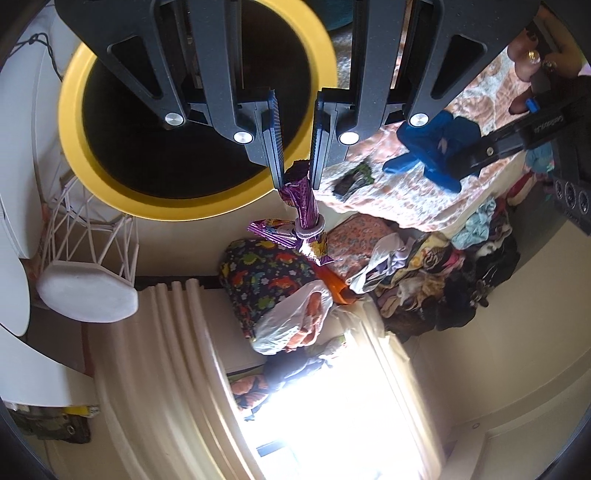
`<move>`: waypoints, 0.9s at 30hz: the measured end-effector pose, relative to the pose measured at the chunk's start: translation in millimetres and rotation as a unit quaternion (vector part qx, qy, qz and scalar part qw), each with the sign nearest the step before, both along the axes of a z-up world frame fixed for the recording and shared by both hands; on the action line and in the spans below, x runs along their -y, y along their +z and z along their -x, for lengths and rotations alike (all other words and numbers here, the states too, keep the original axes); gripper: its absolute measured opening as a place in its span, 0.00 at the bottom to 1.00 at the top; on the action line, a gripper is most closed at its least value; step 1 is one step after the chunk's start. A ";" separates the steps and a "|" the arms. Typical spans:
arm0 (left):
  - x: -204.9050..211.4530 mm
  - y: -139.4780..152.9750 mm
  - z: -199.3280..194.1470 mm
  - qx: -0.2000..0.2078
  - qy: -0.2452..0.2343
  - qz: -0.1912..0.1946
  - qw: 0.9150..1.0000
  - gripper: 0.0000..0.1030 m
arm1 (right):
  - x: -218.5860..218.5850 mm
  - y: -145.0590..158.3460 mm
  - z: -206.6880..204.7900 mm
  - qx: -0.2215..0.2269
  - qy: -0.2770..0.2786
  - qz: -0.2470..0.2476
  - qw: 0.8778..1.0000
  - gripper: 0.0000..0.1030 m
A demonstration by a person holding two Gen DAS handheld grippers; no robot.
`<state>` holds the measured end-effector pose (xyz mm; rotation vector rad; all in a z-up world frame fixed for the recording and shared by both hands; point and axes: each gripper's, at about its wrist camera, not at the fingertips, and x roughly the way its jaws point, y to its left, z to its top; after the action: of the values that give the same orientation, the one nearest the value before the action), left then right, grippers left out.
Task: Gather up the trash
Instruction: 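Lift the glove and purple wrapper and carry them over the bin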
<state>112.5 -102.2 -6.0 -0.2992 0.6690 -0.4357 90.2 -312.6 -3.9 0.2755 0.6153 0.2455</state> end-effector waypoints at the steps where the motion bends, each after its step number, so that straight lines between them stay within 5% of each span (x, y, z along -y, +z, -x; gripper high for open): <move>1: 2.7 -0.5 0.3 0.000 -0.004 -0.001 1.000 0.10 | 1.6 0.2 0.0 0.000 -0.003 -0.001 1.000 0.13; 27: 70.2 -30.7 -0.1 -0.018 -0.074 -0.039 0.996 0.10 | 56.0 -21.1 -10.5 -0.045 -0.061 -0.023 0.997 0.13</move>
<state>112.7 -172.4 -36.7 -0.1838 0.7440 -0.5444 100.6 -368.6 -25.0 0.3686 0.6791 0.1309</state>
